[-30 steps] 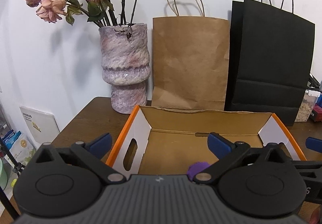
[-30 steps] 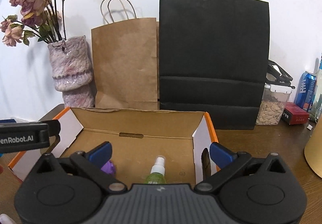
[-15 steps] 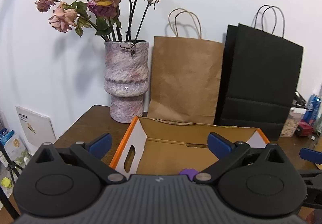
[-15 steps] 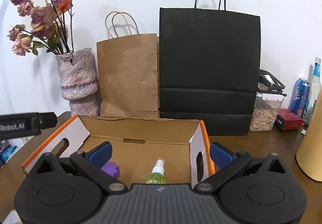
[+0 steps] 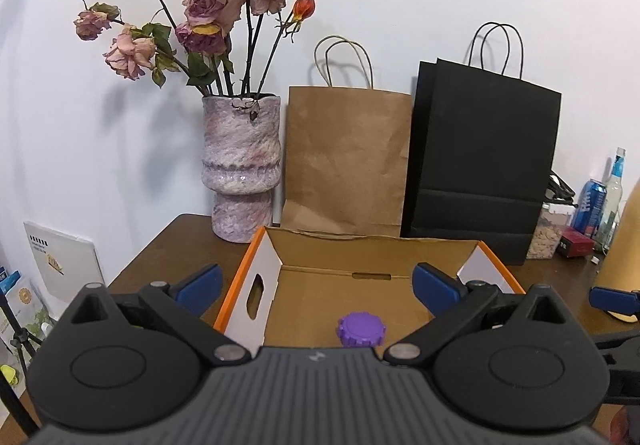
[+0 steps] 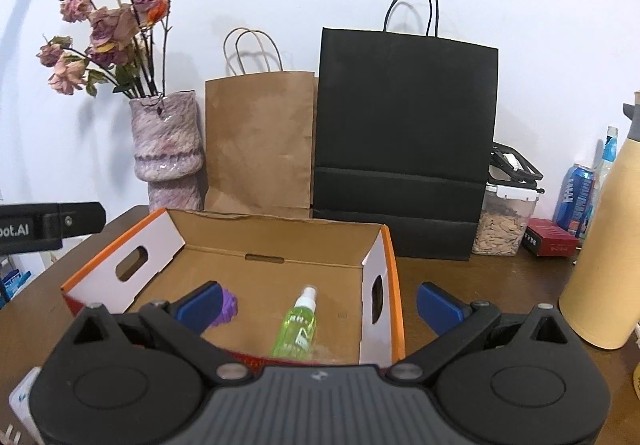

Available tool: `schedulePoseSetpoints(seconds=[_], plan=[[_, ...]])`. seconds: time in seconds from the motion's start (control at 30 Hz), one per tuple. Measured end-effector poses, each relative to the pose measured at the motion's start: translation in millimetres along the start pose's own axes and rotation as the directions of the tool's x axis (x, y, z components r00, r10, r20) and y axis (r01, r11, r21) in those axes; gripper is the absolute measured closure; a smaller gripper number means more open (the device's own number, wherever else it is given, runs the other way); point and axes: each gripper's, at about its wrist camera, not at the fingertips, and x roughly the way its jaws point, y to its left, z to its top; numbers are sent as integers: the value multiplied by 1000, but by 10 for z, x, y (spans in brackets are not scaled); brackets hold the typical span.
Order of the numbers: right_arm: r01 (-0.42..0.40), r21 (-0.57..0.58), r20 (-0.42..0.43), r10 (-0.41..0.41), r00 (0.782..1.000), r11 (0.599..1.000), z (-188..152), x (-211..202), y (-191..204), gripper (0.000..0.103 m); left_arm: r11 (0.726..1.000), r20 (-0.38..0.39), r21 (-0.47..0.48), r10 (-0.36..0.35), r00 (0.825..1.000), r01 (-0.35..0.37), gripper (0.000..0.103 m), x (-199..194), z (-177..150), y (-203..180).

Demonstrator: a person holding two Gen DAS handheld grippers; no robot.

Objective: Organize rigid objects
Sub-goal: 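Withdraw both tools from the box back toward the remaining items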

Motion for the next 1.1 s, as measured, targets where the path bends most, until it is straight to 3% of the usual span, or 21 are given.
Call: schedulePoseSetpoints(seconds=[1.1], plan=[[-24, -92, -11, 23, 1000, 995, -651, -981, 125, 0, 1000, -21, 7, 17, 1000, -17, 0, -1028, -416, 247]])
